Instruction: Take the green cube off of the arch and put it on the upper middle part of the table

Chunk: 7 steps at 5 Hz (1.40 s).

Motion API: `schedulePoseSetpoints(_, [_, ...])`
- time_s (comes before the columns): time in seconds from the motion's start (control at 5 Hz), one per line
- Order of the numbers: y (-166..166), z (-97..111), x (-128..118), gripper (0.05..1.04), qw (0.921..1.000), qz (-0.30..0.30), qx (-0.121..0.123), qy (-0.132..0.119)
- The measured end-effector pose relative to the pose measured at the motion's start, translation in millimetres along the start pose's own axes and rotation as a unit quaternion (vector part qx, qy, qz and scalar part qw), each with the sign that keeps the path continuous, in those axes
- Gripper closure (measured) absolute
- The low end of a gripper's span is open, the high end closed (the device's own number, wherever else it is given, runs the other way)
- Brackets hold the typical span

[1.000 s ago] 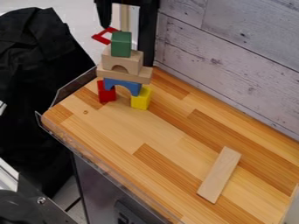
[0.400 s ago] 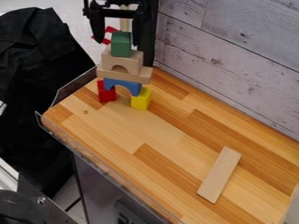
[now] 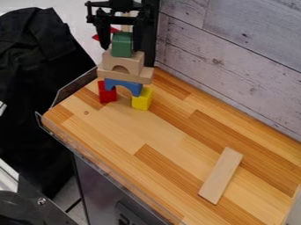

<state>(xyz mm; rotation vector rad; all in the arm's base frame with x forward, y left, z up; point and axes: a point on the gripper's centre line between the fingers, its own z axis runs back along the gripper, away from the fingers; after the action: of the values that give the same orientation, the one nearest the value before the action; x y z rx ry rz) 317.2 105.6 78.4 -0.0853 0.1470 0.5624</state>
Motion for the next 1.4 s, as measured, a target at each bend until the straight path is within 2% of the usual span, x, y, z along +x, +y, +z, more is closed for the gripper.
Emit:
schedulePoseSetpoints(0.2, [0,0,1,0.496,1.0,0.004,0.0,-0.003])
schedulePoseSetpoints(0.4, [-1,0,1,0.496,0.9999,0.003,0.01,-0.004])
schedulePoseSetpoints(0.6, [-18,9,0,0.496,0.9991,-0.029,0.028,-0.012])
schedulePoseSetpoints(0.8, [-61,26,-12,0.496,0.9928,-0.091,0.06,-0.048])
schedulePoseSetpoints(1.0, [-104,19,-34,0.497,0.9862,-0.149,0.048,-0.053])
schedulePoseSetpoints(1.2, [-122,-9,-52,0.496,0.9836,-0.178,0.015,-0.027])
schedulePoseSetpoints(1.4, [-127,-46,-58,0.496,0.9813,-0.192,0.004,0.008])
